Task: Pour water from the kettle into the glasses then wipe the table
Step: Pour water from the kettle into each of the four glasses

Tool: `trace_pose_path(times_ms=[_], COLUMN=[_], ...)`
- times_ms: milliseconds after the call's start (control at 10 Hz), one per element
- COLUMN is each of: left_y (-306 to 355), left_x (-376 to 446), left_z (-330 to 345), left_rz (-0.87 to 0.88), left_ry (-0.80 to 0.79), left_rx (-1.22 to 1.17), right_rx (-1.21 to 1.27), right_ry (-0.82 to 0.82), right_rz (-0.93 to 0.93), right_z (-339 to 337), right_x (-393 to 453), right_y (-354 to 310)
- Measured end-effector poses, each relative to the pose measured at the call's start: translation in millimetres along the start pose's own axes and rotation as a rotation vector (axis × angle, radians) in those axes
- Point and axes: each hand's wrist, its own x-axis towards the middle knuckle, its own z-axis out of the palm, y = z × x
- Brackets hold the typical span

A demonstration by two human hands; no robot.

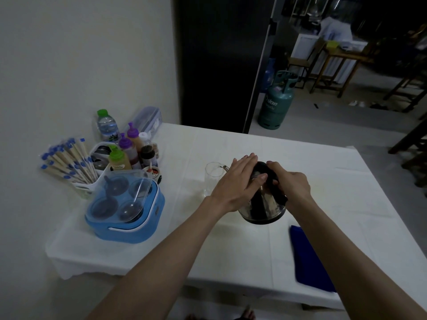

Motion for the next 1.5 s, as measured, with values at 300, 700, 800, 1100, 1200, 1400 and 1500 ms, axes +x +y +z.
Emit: trace_pose_path(times_ms=[300, 700, 800, 1100, 1200, 1400, 1500], left_y=[-0.5, -2.9, -3.3, -5.2, -6.6, -8.5, -8.6], left_x=[0.5, 1.1, 1.0, 0.8, 1.2, 2.3, 3.4], left_z=[0.2, 1.0, 0.1, -0.8, -1.3, -3.3, -5.0], left_rz=[-0.003, -0.001, -0.005, -0.008, -0.006, 0.012, 0.041], left_ry=[-0.003, -0.005, -0.011, -0.021, -0.024, -0.031, -0.044], left_rx=[0.003, 0.003, -0.002, -0.004, -0.002, 0.011, 0.03], right_rx=[0.006, 0.016, 0.022, 0.031, 0.052, 0.117, 0.179], right_ry=[-0.005, -0.008, -0.01, 0.002, 0.005, -0.006, -0.036], right_rz=[0.005, 0.013, 0.015, 0.032, 0.037, 0.072, 0.098], right_z=[-0.2, 1.1, 1.0, 4.1, 5.4, 8.0, 8.4], right_x=[0.2, 0.3, -1.2, -3.5, -3.5, -4.0, -5.6], right_y=[0.3, 0.5, 0.0, -1.5, -1.4, 2.5, 7.8])
